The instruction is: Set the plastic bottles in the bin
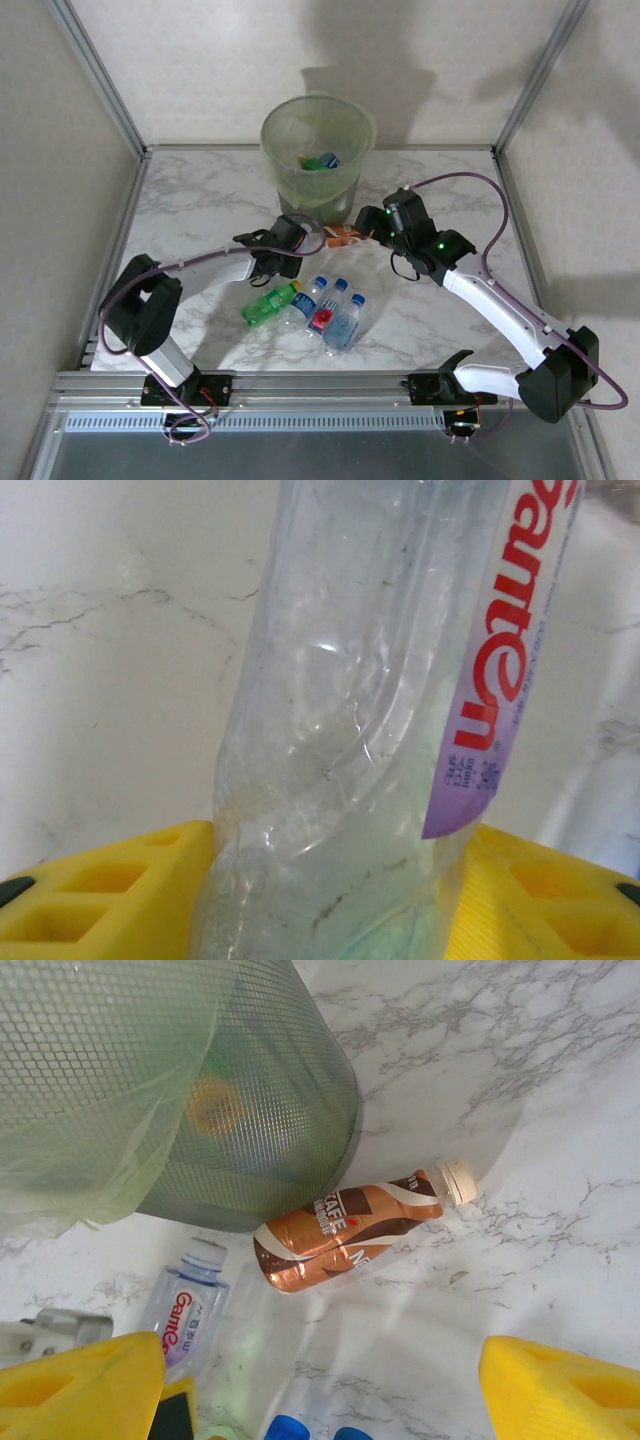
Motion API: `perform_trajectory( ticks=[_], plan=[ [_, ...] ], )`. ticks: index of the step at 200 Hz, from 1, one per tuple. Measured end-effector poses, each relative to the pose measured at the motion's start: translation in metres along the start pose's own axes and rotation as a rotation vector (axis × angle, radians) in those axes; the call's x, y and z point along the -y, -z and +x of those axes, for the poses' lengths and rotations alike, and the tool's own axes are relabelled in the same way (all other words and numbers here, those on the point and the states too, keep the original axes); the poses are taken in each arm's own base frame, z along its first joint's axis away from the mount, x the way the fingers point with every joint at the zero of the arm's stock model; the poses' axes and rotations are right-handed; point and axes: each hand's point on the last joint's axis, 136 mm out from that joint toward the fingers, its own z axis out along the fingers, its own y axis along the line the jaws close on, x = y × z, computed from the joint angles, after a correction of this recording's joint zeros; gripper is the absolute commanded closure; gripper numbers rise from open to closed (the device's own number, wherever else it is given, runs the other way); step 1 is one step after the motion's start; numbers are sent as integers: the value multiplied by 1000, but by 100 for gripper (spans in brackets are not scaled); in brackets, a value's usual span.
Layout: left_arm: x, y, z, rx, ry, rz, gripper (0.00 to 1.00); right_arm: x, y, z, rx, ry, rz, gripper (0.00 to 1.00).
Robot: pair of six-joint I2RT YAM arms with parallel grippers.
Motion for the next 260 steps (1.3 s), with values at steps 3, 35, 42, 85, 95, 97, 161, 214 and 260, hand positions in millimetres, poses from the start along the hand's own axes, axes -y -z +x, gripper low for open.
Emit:
perform_trajectory(
  ticks=[3, 35, 42, 85, 95, 97, 161, 214, 260],
  plan=[
    [1, 3, 0, 4, -4, 0, 44, 0, 0, 0, 0, 0, 0, 18],
    [13, 31, -3, 37, -54, 9, 46, 2, 5, -4, 21, -4, 2, 20],
    [17, 38, -4, 45, -69, 15, 46, 3, 8, -6, 33, -12, 5, 21],
    [46, 101, -20, 146, -138, 92, 43, 17, 49, -34, 172, -75, 18, 22],
    [51, 120, -34, 186, -128, 115, 43, 20, 59, -41, 207, -96, 19, 24],
    [51, 124, -38, 196, -124, 119, 43, 21, 61, -42, 213, -101, 19, 24],
    [73, 255, -149, 498, 21, 306, 40, 38, 77, -49, 268, -142, 67, 25],
    [90, 285, -240, 641, 128, 377, 37, 38, 79, -49, 270, -147, 62, 26],
    [78, 232, -310, 659, 243, 335, 37, 37, 82, -50, 276, -150, 55, 26]
  ],
)
